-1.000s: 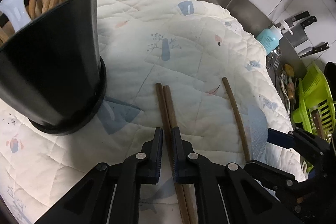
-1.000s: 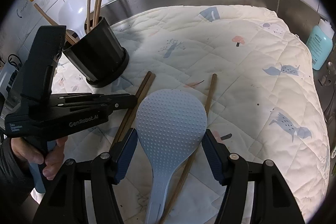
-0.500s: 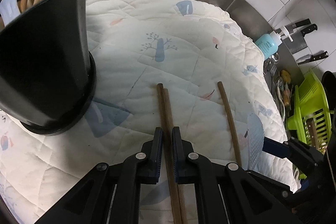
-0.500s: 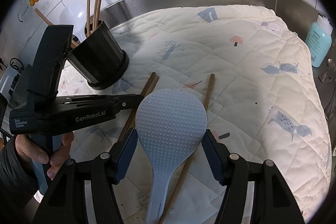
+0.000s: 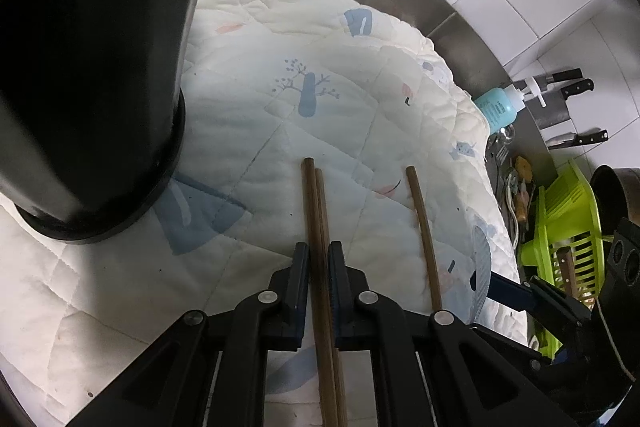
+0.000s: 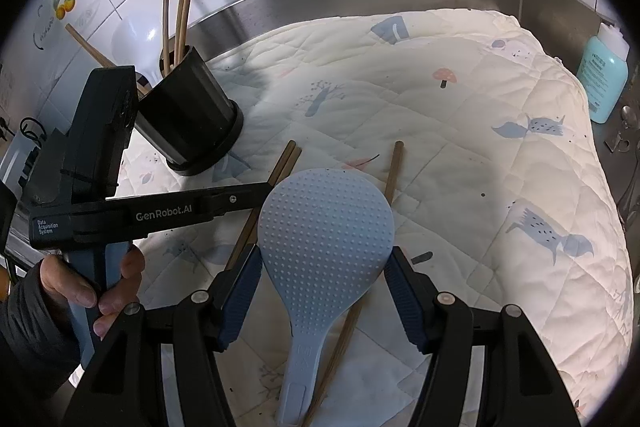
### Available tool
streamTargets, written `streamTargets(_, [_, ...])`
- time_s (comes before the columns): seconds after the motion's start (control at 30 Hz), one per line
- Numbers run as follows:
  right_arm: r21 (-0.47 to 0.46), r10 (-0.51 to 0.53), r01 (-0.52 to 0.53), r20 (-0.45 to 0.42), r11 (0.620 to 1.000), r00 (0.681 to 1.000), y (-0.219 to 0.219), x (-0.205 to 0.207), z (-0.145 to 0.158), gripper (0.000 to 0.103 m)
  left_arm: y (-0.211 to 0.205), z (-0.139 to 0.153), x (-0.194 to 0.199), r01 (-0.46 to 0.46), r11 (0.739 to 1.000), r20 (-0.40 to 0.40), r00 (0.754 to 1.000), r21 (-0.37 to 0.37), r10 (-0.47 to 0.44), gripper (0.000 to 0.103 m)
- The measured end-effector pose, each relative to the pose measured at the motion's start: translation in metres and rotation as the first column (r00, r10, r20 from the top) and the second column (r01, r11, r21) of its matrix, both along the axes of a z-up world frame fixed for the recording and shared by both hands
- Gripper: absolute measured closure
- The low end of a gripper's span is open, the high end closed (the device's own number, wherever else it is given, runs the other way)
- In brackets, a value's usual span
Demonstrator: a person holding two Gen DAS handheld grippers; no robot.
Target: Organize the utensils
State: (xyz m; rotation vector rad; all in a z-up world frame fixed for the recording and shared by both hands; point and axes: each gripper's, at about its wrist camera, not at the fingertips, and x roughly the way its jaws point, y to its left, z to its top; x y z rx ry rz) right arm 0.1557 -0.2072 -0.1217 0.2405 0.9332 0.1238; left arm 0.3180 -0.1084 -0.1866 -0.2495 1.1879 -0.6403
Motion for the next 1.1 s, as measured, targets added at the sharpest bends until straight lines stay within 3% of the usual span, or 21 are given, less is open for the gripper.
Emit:
streamTargets(0.27, [-0.001,-0.004,0.004,0.015,1.000,1.000,-0.002,-0.002,0.004,0.034,0.001,0.012,-0.009,-0.013,0.997,0.077,0.997,0.071,0.008,0.097])
streamTargets(0.5, [0.007,-0.003,0.002,0.041,1.000,0.999,-0.002,-0.003,0.012,0.034,0.021,0.040,-0.020,-0.048,0.997,0.134,0.990,0.054,0.041,0.097])
streamTargets(0.73, [0.018,0.021,-0.023,0.106,1.000,0.994,0.001,-0.004,0.030,0.034,0.050,0.089,-0.039,-0.098,0.995,0.235,0.968,0.007,0.093,0.097])
streamTargets(1.1, [-0.002,0.055,-0.056,0.181,0.998,0.982,0.012,-0.008,0.047,0.034,0.107,0.159,-0.068,-0.191,0.977,0.348,0.913,-0.097,0.213,0.097])
